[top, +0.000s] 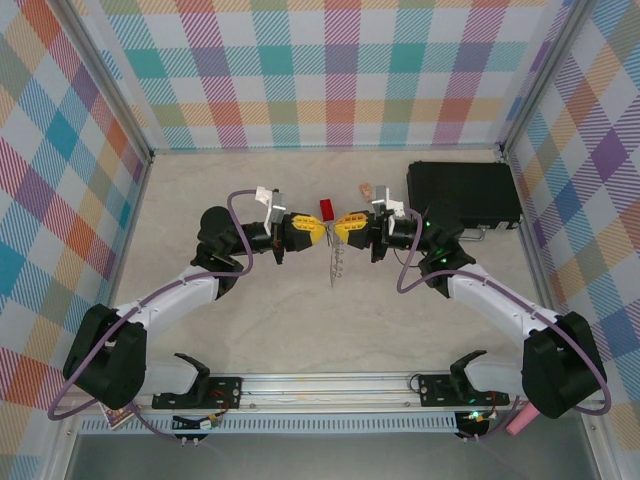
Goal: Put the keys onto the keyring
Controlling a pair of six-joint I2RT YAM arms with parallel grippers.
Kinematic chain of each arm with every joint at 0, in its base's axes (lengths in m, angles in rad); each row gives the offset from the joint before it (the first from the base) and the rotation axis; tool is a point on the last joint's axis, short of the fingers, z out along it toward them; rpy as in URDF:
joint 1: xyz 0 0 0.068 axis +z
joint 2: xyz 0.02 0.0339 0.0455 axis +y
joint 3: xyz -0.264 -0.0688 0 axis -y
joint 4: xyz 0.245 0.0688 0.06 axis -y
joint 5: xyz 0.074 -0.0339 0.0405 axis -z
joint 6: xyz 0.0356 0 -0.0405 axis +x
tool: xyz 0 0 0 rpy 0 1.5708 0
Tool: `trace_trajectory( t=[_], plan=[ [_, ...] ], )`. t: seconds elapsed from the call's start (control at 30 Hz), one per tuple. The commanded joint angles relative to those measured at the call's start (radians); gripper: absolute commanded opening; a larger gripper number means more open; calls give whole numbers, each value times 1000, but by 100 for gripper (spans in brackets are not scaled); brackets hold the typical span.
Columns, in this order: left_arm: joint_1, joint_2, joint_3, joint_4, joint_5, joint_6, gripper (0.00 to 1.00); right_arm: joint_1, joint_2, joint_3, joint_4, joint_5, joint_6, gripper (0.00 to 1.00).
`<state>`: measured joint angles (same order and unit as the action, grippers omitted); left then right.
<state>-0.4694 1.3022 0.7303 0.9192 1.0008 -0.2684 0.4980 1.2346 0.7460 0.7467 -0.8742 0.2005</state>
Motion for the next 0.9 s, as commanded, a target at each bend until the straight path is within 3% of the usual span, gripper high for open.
trace_trajectory(
  t=[0.0, 0.2, 0.37, 0.63, 0.7, 0.87],
  plan=[
    [5, -27, 9, 44, -17, 5, 0, 5, -25, 15, 41, 3, -17, 0],
    [8, -64, -23, 25, -113, 66, 0, 8, -46, 6, -29, 61, -99, 0],
    [7, -91, -43, 5, -184, 114, 0, 80, -67, 6, -201, 197, -359, 0],
    [8, -130, -105, 42, -316, 147, 0, 245, -99, -17, -303, 572, -728, 0],
    [8, -145, -120, 39, -351, 166, 0, 299, -108, -42, -274, 702, -841, 0],
    [8, -191, -174, 50, -508, 207, 0, 378, -114, -106, -156, 856, -1006, 0]
  ],
)
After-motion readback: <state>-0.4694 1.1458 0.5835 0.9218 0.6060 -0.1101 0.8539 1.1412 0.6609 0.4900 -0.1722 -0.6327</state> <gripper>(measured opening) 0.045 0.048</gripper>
